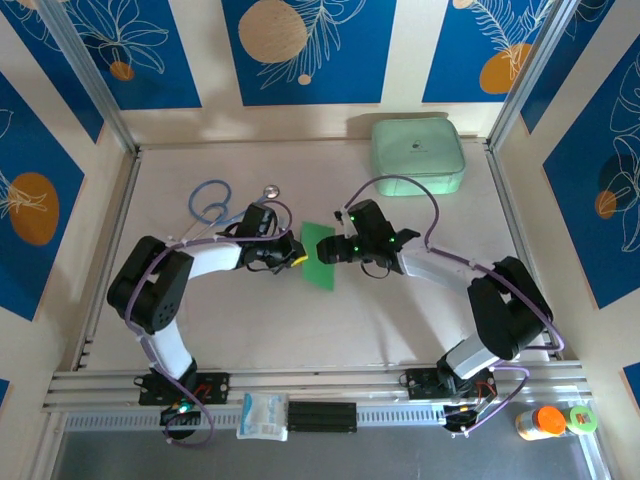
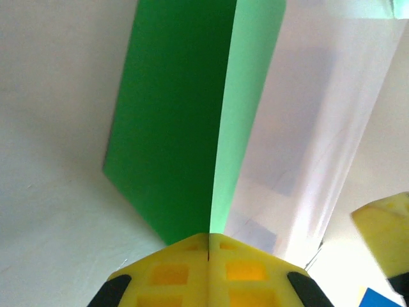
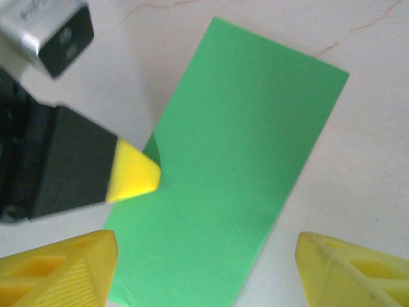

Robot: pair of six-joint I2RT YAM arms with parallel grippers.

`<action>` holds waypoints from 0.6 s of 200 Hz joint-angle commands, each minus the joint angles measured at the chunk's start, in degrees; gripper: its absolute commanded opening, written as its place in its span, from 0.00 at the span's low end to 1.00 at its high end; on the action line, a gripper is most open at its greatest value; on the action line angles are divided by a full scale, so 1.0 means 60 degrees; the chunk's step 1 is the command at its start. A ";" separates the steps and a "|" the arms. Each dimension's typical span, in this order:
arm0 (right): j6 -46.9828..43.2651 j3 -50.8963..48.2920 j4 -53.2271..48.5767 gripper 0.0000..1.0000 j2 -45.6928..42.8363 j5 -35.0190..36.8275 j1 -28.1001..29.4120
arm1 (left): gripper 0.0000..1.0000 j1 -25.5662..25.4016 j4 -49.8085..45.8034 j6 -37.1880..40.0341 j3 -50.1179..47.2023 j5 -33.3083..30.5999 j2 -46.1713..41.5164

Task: Fold a paper plane with a square sheet of paper (pick it up from the middle)
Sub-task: Third fold the triangle at the center of the table.

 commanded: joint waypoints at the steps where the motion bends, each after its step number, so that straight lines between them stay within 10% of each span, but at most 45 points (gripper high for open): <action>1: -0.1503 -0.0608 0.0857 0.74 -0.0459 0.0719 0.0308 | 0.00 0.0071 0.0315 -0.0339 -0.0168 -0.0017 -0.0250; 120: -0.5078 -0.2289 0.4135 0.75 0.0334 0.1873 0.2382 | 0.00 0.0039 0.0588 -0.0678 -0.0275 0.0011 -0.0218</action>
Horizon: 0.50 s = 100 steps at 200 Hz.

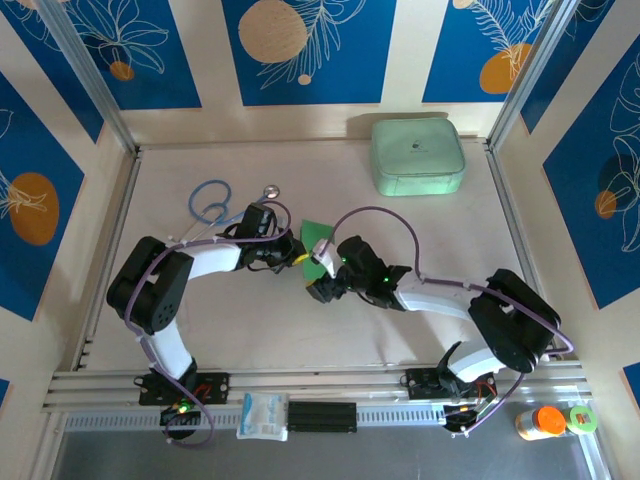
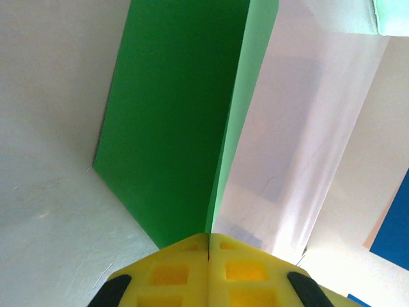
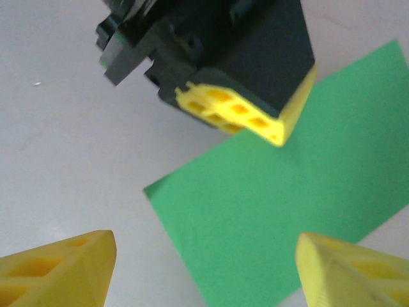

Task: Fold a paper plane with a square sheet of paper (pick it up from the middle)
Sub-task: Third fold the triangle at the center of the table.

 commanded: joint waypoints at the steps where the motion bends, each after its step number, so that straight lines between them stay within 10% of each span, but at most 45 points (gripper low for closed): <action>1: -0.0680 0.0011 0.0799 0.75 0.0722 0.0968 0.0358 | 0.00 0.0039 0.0143 -0.0073 -0.0133 0.0011 -0.0201; 100: -0.0595 0.0207 0.1322 0.72 0.1272 0.2475 0.0579 | 0.00 0.0028 0.0090 -0.0026 -0.0180 0.0012 -0.0158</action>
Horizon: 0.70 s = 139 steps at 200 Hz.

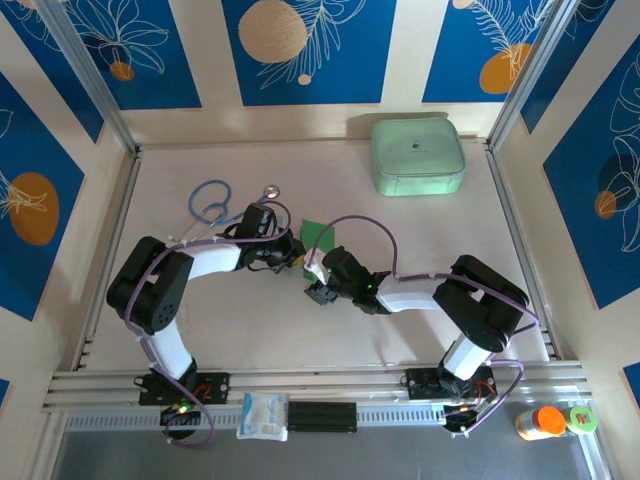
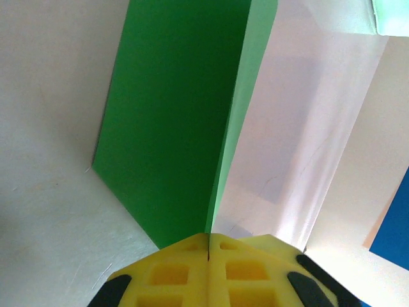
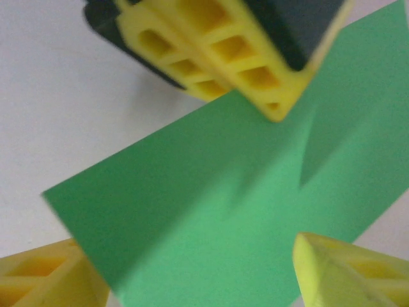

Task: Fold a paper plane with a square sheet of paper (pick it up from the middle)
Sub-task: Third fold the triangle at the center of the table.

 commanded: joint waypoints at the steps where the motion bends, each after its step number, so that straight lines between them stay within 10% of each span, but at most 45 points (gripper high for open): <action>1: -0.0023 0.0149 0.0471 0.72 -0.0217 0.0486 0.0102 | 0.00 0.0027 0.0062 -0.0026 -0.0153 0.0012 -0.0159; 139: 0.0215 -0.0151 0.0296 0.34 -0.0837 -0.0246 0.0041 | 0.00 0.0025 0.0051 -0.0026 -0.0166 -0.0013 -0.0070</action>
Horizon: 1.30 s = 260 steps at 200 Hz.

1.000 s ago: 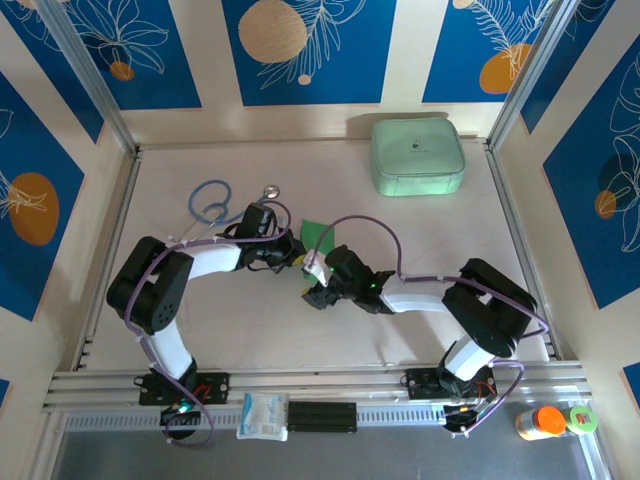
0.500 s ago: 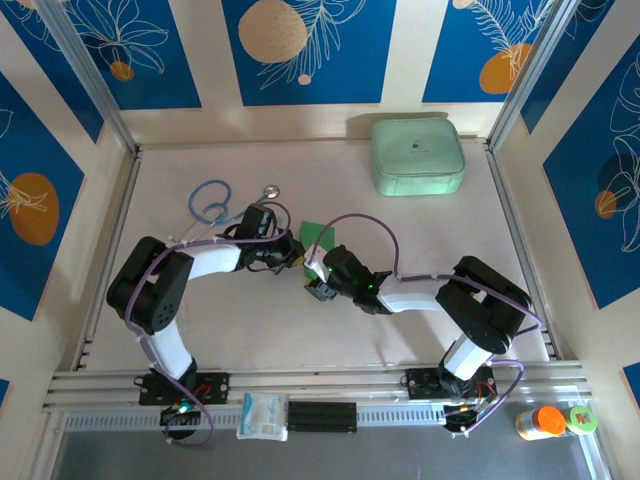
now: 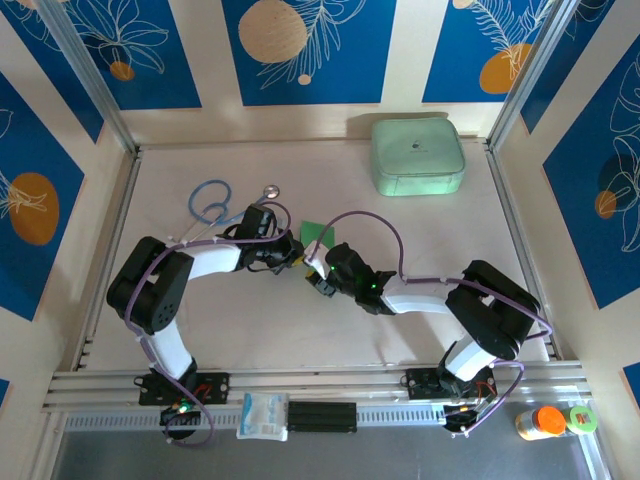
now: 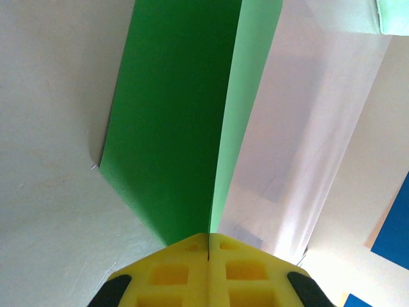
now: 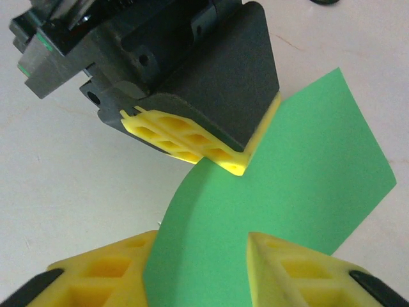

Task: Fold a paper plane with a square sheet of paper (pick it up from the middle)
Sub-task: Third fold the triangle at the center of the table.

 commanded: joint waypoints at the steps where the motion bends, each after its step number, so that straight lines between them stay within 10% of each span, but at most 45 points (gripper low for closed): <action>1: 0.0075 -0.0104 -0.0013 0.33 -0.0189 -0.0214 0.0009 | 0.00 0.0025 0.0022 -0.0026 -0.0111 -0.0016 -0.0071; 34: 0.0164 -0.0090 -0.0119 0.21 -0.0281 -0.0538 -0.0048 | 0.03 0.0039 -0.0173 0.0043 -0.0111 -0.0146 -0.0227; 109: 0.1105 -0.0076 -0.0856 0.09 -0.0405 -0.3439 -0.0772 | 0.44 0.0465 -0.1800 0.1194 -0.0220 -0.1974 -0.1864; 260: 0.2579 0.0410 -0.1218 0.00 0.0403 -0.5880 -0.1400 | 0.18 -0.0105 -0.3716 0.3198 0.2809 -0.1116 0.1444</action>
